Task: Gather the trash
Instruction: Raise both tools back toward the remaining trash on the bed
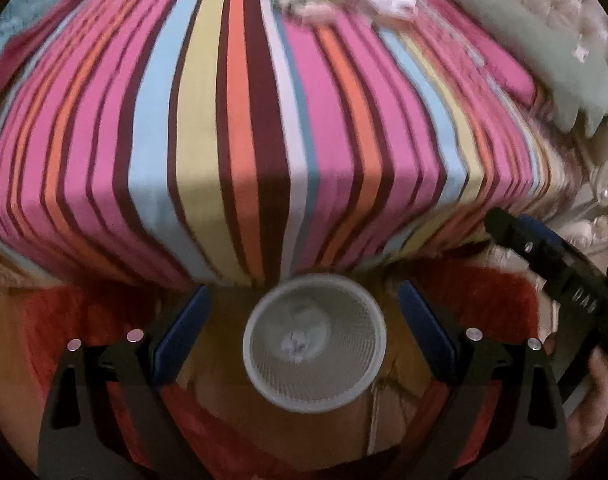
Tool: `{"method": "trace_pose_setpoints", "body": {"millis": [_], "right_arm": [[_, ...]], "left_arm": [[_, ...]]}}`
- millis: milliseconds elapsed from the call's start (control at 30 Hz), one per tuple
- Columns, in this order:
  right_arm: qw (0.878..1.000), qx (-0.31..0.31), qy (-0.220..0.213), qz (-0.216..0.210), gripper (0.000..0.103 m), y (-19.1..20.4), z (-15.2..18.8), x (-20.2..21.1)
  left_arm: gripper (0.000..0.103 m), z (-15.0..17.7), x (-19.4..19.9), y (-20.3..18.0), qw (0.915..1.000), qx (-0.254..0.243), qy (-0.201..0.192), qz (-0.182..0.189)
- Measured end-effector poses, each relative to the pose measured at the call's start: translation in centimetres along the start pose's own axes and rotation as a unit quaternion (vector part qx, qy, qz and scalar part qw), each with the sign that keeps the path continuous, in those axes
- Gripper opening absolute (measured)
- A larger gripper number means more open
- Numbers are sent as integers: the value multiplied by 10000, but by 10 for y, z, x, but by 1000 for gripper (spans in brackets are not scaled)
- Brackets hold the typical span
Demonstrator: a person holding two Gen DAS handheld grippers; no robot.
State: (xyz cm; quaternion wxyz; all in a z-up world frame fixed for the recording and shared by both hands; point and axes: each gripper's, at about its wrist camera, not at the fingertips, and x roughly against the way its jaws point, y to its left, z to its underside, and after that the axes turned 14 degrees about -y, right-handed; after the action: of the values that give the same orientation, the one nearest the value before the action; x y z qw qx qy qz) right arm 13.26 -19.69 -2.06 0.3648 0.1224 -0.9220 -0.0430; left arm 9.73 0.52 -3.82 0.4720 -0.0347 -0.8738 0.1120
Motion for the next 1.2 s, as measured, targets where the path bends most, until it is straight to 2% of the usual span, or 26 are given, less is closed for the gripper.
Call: {"method": "trace_pose_setpoints", "body": {"millis": [167, 267, 500, 1200], "right_arm": [[9989, 272, -376, 48, 96, -2, -23, -11], [9983, 350, -452, 99, 96, -4, -38, -19], [9974, 441, -544, 162, 96, -7, -63, -39], [9955, 802, -474, 153, 96, -8, -103, -104]], "left_arm": [[92, -45, 2, 0, 9990, 250, -372, 60], [92, -72, -4, -1, 9977, 304, -613, 14], [92, -113, -26, 0, 9956, 499, -791, -38], [92, -173, -103, 3, 9938, 921, -595, -189]]}}
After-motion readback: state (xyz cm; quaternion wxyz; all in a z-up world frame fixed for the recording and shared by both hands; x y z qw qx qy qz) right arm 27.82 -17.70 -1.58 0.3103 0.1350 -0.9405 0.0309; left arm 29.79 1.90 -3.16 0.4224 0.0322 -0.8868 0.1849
